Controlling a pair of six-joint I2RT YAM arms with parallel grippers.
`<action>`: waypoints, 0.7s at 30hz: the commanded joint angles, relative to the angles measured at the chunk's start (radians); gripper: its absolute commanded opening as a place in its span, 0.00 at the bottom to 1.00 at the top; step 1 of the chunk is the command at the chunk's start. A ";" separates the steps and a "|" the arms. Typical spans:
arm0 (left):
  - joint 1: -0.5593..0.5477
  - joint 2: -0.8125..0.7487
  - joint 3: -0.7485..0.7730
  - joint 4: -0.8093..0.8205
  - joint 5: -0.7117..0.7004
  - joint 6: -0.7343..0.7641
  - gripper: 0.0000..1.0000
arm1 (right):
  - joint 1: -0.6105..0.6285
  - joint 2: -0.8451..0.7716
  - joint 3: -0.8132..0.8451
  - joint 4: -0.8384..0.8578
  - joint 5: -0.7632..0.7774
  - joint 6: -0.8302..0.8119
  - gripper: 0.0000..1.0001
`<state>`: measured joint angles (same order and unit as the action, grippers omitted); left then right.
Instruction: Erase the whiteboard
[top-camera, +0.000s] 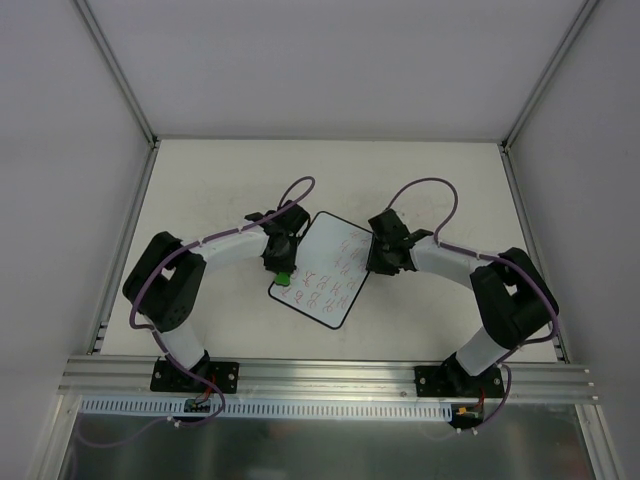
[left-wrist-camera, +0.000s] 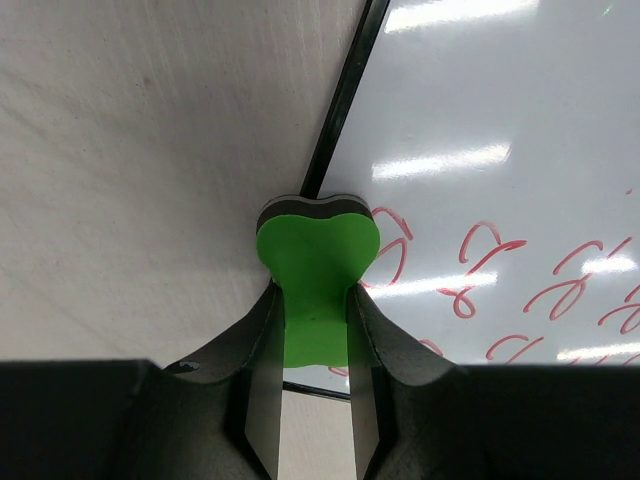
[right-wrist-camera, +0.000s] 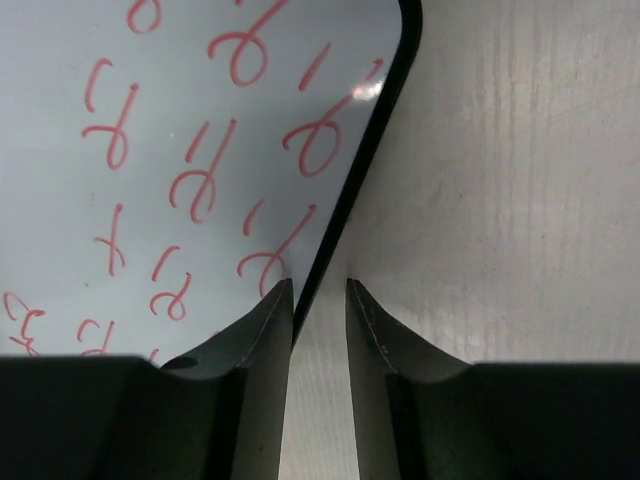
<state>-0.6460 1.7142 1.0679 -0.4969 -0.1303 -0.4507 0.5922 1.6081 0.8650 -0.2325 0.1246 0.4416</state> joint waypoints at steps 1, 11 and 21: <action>0.011 0.028 0.007 0.017 0.026 0.024 0.00 | -0.006 0.029 0.049 0.005 0.032 0.017 0.30; 0.009 0.050 0.020 0.021 0.052 0.035 0.00 | -0.006 0.085 0.002 0.009 -0.019 0.031 0.00; -0.099 0.165 0.138 0.020 0.080 0.000 0.00 | 0.006 0.069 -0.018 0.009 -0.020 0.048 0.00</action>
<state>-0.6827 1.8019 1.1679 -0.4984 -0.0898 -0.4267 0.5785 1.6444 0.8841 -0.1867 0.1246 0.4717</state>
